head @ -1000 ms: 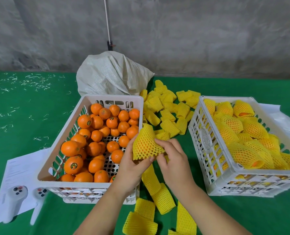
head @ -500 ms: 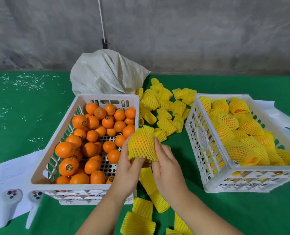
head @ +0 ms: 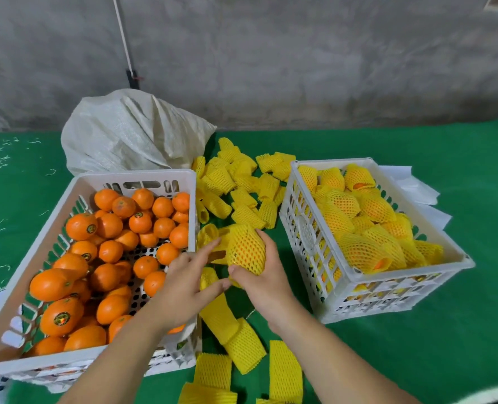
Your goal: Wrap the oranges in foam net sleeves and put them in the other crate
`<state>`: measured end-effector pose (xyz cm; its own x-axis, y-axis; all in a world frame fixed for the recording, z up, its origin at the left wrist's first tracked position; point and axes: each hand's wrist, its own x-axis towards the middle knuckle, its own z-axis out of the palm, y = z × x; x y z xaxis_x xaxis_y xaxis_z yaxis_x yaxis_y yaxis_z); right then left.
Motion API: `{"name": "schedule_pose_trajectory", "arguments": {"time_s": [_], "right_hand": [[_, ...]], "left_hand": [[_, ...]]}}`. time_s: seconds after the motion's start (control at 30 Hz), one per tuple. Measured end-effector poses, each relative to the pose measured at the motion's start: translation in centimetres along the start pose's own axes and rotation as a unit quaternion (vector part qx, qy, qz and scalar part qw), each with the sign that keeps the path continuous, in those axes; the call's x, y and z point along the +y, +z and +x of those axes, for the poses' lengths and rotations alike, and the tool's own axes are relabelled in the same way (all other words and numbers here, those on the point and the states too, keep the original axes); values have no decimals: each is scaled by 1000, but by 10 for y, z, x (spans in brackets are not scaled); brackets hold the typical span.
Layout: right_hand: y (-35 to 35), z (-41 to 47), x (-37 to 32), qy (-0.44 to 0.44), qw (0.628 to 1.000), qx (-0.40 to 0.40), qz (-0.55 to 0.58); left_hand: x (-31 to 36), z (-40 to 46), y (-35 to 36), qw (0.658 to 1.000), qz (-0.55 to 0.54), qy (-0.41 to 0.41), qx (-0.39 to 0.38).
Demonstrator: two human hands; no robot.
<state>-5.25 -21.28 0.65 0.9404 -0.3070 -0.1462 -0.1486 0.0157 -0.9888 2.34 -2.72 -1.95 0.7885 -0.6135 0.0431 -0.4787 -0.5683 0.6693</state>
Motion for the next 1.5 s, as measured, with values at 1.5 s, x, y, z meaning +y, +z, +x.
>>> {"name": "schedule_pose_trajectory", "arguments": {"time_s": [1.5], "right_hand": [[27, 141, 98, 65, 761, -255, -593]], "left_hand": [[-94, 70, -1, 991, -23, -89, 96]]}}
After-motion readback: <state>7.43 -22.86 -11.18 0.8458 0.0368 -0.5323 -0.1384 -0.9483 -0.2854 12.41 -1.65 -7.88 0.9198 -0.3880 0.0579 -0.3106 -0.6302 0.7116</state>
